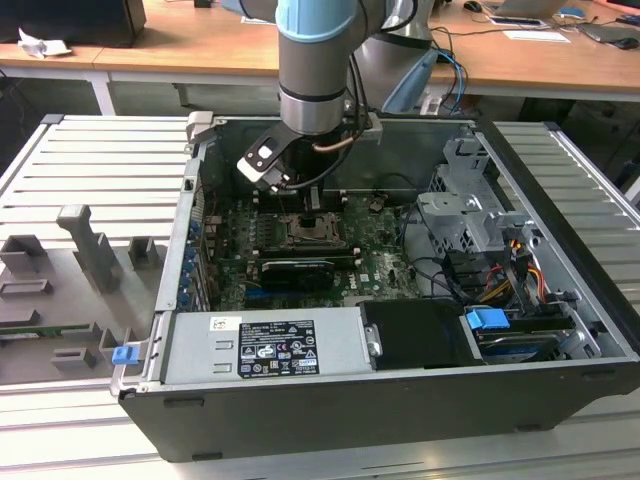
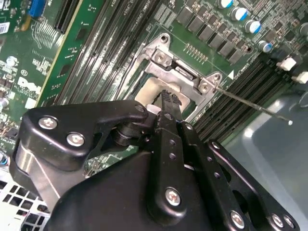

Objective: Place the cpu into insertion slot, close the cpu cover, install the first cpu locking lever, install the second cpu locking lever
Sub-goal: 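Close the cpu cover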

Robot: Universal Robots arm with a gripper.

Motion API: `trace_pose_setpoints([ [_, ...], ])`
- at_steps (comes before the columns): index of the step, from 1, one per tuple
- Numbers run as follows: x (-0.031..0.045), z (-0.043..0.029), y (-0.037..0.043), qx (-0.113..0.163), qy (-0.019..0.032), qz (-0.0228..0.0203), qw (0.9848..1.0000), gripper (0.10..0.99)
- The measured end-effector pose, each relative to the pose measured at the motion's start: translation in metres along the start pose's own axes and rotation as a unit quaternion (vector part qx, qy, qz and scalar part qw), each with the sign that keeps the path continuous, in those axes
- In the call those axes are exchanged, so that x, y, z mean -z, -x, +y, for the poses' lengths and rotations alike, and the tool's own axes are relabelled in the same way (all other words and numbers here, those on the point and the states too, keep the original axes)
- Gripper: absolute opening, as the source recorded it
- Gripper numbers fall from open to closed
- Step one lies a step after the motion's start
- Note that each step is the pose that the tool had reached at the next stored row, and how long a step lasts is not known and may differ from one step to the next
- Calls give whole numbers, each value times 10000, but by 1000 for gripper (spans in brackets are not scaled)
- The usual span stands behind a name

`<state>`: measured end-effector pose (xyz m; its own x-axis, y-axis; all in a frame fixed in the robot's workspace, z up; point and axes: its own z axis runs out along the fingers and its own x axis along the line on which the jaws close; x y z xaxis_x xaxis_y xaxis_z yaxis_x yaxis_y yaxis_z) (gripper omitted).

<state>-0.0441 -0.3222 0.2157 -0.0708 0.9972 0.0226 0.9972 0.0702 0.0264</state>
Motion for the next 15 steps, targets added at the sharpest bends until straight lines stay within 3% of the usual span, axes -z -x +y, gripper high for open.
trace_pose_setpoints([
  [6,-37,-75,-4,9,0,0,10000,106],
  [9,-94,-77,-5,10,4,-1,10000,106],
  [13,-99,-46,-15,10,5,-2,10000,106],
  [15,-52,-42,-18,9,5,-1,10000,106],
])
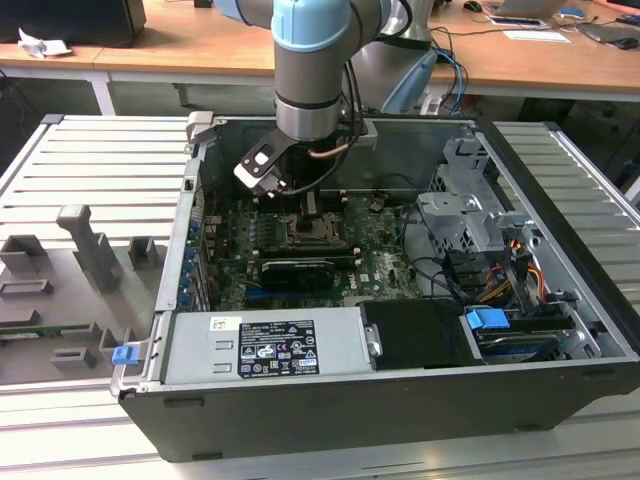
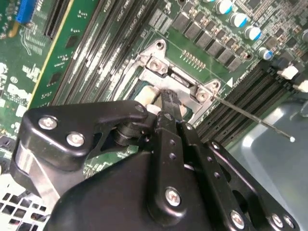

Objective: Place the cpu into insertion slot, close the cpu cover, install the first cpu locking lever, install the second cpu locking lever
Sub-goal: 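Close the cpu cover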

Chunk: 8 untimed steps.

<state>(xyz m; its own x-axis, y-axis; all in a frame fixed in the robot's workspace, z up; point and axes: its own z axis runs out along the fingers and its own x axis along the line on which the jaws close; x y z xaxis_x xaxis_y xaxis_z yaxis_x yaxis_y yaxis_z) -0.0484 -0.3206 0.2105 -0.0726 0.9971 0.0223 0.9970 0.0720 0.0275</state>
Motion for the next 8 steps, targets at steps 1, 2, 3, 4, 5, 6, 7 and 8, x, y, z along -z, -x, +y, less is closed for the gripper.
trace_pose_setpoints([
  [1,20,3,0,1,0,0,10000,106],
  [2,24,21,0,1,-3,2,10000,106],
  [3,23,40,2,1,-9,2,10000,106],
  [4,24,60,4,0,-11,1,10000,106],
  [5,24,74,5,1,-13,1,10000,106],
  [6,24,83,6,1,-13,1,10000,106],
  [7,23,91,6,1,-12,1,10000,106],
  [8,23,95,7,1,-12,1,10000,106],
])
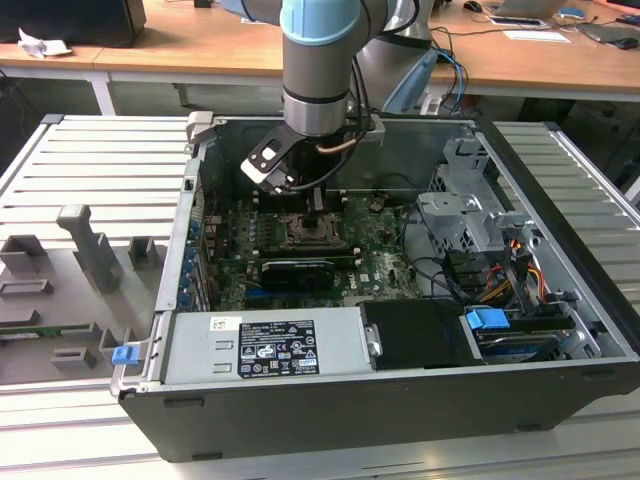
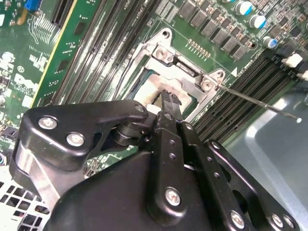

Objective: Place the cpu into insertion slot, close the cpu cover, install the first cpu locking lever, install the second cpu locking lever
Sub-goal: 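Close the cpu cover, then install the first cpu locking lever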

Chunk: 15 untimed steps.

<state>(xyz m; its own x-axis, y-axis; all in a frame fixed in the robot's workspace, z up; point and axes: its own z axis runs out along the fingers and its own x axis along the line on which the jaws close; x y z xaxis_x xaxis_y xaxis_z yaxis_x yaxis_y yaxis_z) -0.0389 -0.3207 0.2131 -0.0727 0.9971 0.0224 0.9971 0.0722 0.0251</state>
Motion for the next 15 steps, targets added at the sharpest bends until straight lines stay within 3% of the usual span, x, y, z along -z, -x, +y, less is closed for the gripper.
trace_pose_setpoints([
  [15,7,29,2,0,0,0,10000,106],
])
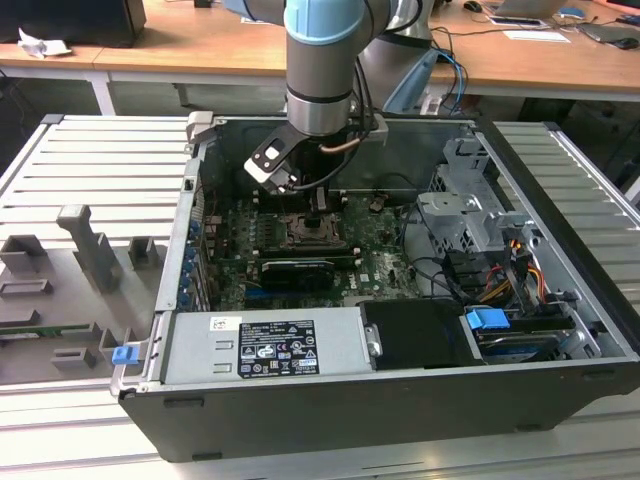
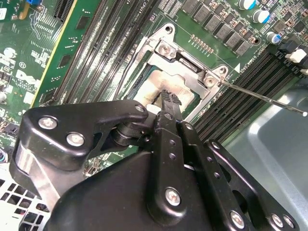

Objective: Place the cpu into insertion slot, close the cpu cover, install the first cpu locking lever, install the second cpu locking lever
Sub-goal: 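Install the first cpu locking lever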

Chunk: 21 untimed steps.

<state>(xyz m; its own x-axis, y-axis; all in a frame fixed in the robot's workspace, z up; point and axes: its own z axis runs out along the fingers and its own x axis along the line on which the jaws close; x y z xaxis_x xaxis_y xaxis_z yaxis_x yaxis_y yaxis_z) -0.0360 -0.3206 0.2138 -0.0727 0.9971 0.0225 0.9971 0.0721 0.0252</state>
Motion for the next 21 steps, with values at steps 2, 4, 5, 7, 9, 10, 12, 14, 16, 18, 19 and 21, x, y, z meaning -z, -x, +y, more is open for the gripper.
trace_pose_setpoints([
  [2,1,0,0,0,0,0,10000,106],
  [4,1,0,0,0,0,0,10000,106],
  [5,3,0,0,0,-1,-1,10000,106],
  [7,11,0,0,0,-1,-1,10000,106],
  [9,31,1,-1,0,0,0,10000,106],
  [10,40,1,-1,0,0,0,10000,106],
  [12,61,2,-1,0,0,0,10000,106],
  [14,69,2,-2,0,0,0,10000,106],
  [16,79,2,-2,0,0,0,10000,106],
  [18,90,2,-2,0,0,-1,10000,106],
  [19,95,3,-2,1,-1,-3,10000,106],
  [21,110,3,-2,0,-1,-4,10000,106],
])
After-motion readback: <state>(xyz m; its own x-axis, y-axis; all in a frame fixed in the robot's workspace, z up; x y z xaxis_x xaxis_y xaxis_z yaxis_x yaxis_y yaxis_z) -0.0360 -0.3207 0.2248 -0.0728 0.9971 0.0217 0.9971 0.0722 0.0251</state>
